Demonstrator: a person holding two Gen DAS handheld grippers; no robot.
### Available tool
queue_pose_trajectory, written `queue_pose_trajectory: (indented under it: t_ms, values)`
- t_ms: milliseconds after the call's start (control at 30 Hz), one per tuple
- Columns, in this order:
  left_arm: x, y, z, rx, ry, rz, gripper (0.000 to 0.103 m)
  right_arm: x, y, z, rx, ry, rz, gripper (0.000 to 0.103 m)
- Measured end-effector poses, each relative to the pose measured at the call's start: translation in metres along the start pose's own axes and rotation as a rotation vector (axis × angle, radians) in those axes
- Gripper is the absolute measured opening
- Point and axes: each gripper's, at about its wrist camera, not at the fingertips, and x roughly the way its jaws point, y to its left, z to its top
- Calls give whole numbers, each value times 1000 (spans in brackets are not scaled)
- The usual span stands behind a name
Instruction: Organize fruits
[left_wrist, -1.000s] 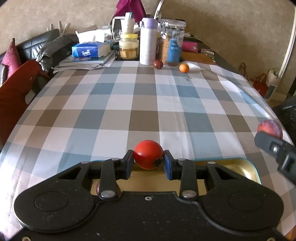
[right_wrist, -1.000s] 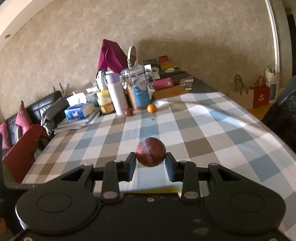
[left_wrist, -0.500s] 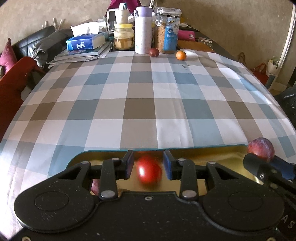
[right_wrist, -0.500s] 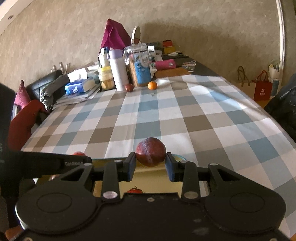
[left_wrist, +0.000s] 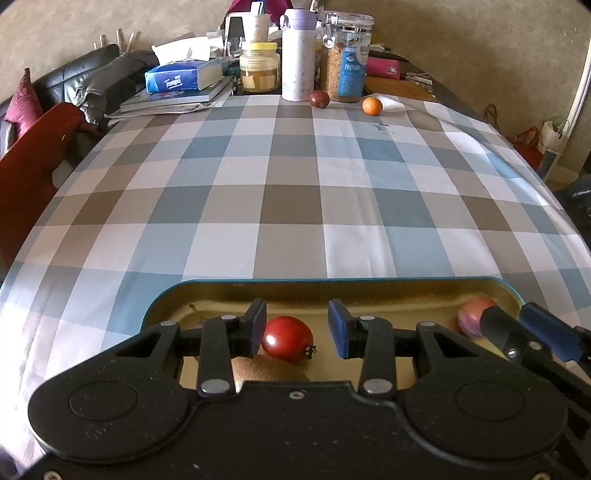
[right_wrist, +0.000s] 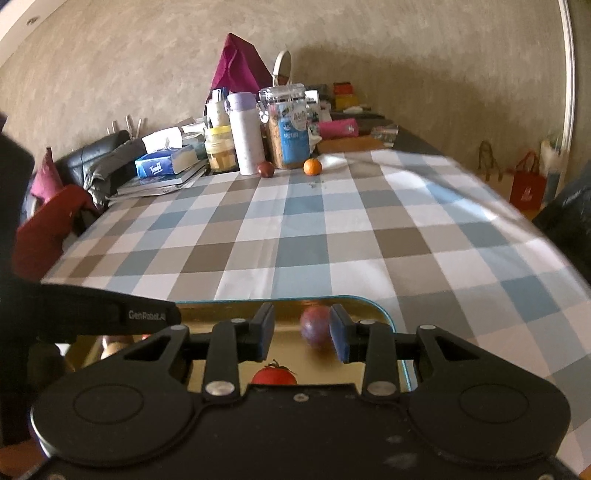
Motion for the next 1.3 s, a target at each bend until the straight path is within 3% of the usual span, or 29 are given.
queue_pose_trajectory:
  t_ms: [200,667,1300]
  values:
    - [-11,3,-6,-6,-26,28,54,-5,0,-3,17,18,15,36]
    - [-34,7,-27,-14,-54,54,54,-22,-10,-18,71,25,-28,36]
    - [-56,7,-65,-9,-76,73,54,-49,-11,-49,91,21,-8,36]
